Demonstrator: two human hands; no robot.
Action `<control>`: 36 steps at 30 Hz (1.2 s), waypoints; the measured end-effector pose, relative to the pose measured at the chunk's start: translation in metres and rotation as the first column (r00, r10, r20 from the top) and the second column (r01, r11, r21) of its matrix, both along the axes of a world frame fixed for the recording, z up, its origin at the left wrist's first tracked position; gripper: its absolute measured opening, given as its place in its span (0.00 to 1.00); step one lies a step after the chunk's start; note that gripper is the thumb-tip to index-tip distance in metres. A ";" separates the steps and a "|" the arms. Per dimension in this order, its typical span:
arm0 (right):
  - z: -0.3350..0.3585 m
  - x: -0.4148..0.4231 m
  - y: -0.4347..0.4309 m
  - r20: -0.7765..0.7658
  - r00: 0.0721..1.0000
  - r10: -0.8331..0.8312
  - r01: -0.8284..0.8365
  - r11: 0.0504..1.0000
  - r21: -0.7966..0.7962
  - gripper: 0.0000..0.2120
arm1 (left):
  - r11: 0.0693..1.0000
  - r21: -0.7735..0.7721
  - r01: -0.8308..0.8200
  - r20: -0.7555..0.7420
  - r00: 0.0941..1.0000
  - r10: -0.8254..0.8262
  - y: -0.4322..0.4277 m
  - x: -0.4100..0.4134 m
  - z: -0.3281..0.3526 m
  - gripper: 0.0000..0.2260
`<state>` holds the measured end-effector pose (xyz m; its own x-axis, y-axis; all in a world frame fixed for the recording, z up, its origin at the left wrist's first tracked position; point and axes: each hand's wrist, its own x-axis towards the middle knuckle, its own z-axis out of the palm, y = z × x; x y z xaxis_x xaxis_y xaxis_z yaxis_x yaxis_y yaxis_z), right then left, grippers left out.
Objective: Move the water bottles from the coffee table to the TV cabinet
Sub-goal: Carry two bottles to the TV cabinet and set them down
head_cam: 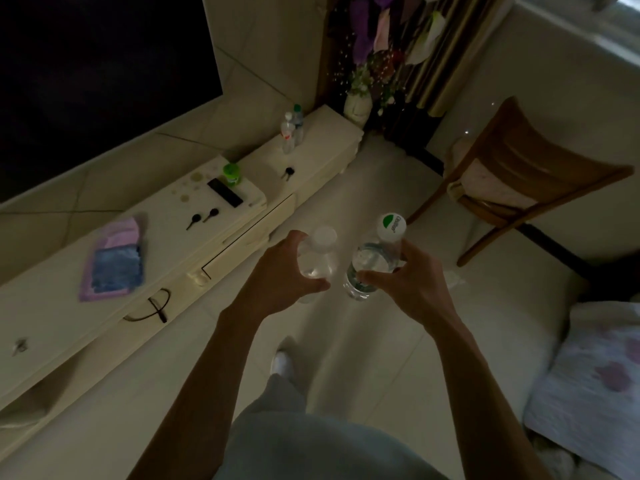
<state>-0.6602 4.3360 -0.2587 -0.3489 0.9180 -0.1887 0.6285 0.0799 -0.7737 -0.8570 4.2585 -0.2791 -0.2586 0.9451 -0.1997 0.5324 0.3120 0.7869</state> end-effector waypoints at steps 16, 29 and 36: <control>-0.006 -0.062 0.159 -0.021 1.000 -0.021 0.021 1.000 -0.002 0.30 | 0.998 -0.015 -0.059 0.045 0.997 0.059 0.159 -0.058 -0.001 0.32; 0.001 -0.065 0.352 -0.028 0.988 0.155 -0.156 0.987 -0.035 0.34 | 0.969 -0.002 -0.249 0.012 0.968 0.249 0.317 -0.047 0.007 0.33; -0.002 -0.070 0.424 -0.011 0.968 0.250 -0.250 0.968 -0.018 0.33 | 0.942 -0.012 -0.334 -0.021 0.942 0.334 0.369 -0.044 0.004 0.35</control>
<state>-0.7306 4.7601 -0.2605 -0.5686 0.7976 -0.2013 0.5841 0.2191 -0.7816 -0.9008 4.6273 -0.2752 -0.5627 0.8006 -0.2058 0.4096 0.4863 0.7719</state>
